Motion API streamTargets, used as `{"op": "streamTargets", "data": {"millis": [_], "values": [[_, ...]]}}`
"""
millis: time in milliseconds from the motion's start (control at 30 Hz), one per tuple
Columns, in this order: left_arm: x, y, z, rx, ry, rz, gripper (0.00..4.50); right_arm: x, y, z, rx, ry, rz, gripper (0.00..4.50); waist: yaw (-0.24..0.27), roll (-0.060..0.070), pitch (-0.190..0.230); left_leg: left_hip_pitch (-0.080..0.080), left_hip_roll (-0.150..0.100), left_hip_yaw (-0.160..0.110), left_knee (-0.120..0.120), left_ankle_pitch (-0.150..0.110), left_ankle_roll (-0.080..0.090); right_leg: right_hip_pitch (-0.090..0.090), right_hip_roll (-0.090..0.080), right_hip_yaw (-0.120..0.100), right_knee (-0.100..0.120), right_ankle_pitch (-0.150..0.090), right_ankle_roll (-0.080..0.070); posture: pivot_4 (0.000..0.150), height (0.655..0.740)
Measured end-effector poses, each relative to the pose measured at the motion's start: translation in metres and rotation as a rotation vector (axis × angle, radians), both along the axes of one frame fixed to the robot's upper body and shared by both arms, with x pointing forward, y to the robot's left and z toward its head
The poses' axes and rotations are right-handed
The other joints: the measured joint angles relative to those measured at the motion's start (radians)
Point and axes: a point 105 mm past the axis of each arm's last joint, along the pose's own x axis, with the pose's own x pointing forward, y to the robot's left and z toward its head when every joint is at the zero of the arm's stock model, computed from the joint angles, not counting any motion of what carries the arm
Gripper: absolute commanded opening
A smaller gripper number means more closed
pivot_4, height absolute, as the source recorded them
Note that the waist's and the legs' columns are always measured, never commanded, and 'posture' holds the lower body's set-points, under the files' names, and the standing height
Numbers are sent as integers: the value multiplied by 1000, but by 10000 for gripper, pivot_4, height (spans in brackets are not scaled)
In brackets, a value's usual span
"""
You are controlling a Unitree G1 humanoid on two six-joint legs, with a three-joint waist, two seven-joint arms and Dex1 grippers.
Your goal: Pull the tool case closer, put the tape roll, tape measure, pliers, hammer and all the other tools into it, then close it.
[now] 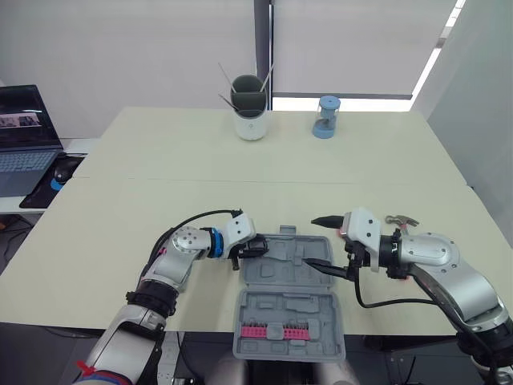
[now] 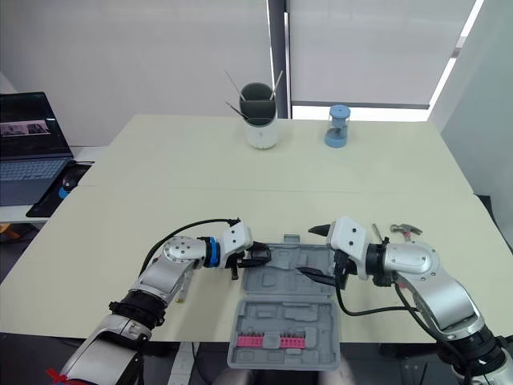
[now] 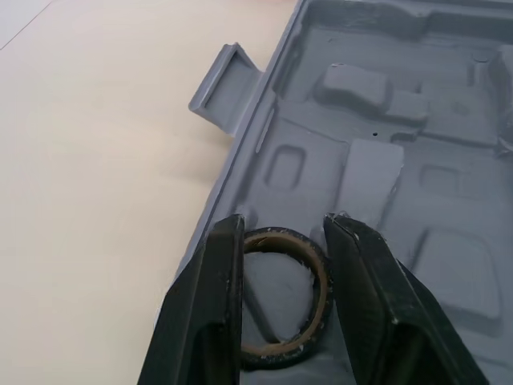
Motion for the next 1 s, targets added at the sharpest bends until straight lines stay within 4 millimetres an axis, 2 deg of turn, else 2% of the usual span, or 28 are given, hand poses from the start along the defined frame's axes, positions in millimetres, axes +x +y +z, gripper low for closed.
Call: {"op": "streamTargets", "data": {"millis": [67,200,300,433,567,633,800,1000], "values": [[3,6,18,-35,-31,13,21425,11,-10,4,20,-10,-44,45000,-1,0,0,-1,0,0,0,0,0,-1,0,0,0,0,0,1500,7400],[4,34,63,-85,-106,58,33724,28,-40,18,29,-33,-106,45000,-2,0,0,-1,0,0,0,0,0,-1,0,1,-1,0,0,1500,7400],[-7,60,73,-122,-73,118,43928,36,-69,24,-4,-36,-149,45000,-4,0,0,-1,0,0,-1,0,0,-1,-1,1,-2,0,0,1500,7400],[-22,102,78,-138,-18,245,44507,37,-98,29,-7,-29,-183,45000,-4,1,1,-2,1,0,-1,0,0,-2,-2,2,-3,0,0,1500,7400],[-41,164,82,-124,11,452,44507,31,-148,25,-16,8,-295,45000,-1,1,1,-2,1,0,-1,-1,1,-1,-2,2,-2,0,0,1500,7400],[-46,185,83,-136,15,528,44507,29,-163,21,-11,20,-333,45000,0,2,1,-1,1,0,-1,-1,1,-1,-2,1,-2,0,0,1500,7400],[-66,256,72,-132,41,793,44507,23,-210,8,-11,50,-479,45000,-1,2,1,0,2,3,-1,-1,1,0,-2,1,-2,0,-1,1500,7400],[-79,298,54,-139,39,979,44507,20,-243,-4,7,52,-618,45000,-1,2,1,2,2,6,-1,-1,1,0,-2,2,-1,1,-1,1500,7400]]}}
